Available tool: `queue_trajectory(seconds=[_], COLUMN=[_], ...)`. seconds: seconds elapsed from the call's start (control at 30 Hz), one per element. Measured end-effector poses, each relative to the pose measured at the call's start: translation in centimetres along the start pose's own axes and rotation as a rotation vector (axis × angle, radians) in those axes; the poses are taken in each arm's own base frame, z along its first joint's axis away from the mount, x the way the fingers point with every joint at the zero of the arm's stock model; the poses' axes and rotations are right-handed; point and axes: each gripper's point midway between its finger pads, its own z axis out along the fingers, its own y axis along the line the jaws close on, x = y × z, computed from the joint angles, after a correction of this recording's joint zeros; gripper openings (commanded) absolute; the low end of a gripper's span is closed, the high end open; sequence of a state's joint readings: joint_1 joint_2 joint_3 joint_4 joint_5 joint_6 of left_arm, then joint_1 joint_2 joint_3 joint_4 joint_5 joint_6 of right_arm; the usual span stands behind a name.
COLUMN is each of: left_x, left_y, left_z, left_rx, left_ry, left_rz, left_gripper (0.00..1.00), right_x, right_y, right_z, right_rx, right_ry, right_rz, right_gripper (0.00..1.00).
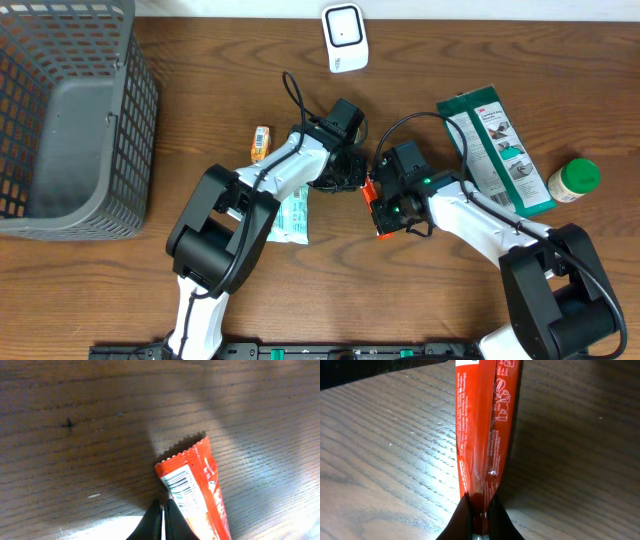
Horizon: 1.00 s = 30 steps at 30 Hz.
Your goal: Scan the item barcode
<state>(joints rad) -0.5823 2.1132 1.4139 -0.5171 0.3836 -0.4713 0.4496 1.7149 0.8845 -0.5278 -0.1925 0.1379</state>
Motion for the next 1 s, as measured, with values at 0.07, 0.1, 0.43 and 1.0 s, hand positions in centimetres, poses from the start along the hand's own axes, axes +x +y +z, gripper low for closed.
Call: queue_trajectory(seconds=[0.07, 0.1, 0.43, 1.0], left_x=[-0.2, -0.3, -4.1, -0.7], left_y=[0.1, 0.2, -1.0, 2.7], left_z=[-0.2, -0.4, -13.6, -23.3], left_rx=[0.0, -0.005, 0.089, 0.13], left_ry=[-0.006, -0.012, -0.283, -0.304], left_rz=[-0.003, -0.005, -0.017, -0.048], left_gripper=[0.07, 0.08, 0.08, 0.56], right_x=[0.0, -0.1, -1.5, -8.8], right_y=[-0.3, -0.5, -3.9, 3.9], right_z=[-0.2, -0.2, -3.0, -14.6], right_rx=[0.031, 0.046, 0.294, -0.025], right_ry=[0.004, 0.005, -0.095, -0.617], right_rz=[-0.005, -0.008, -0.034, -0.041], right_gripper=[0.01, 0.01, 0.01, 0.01])
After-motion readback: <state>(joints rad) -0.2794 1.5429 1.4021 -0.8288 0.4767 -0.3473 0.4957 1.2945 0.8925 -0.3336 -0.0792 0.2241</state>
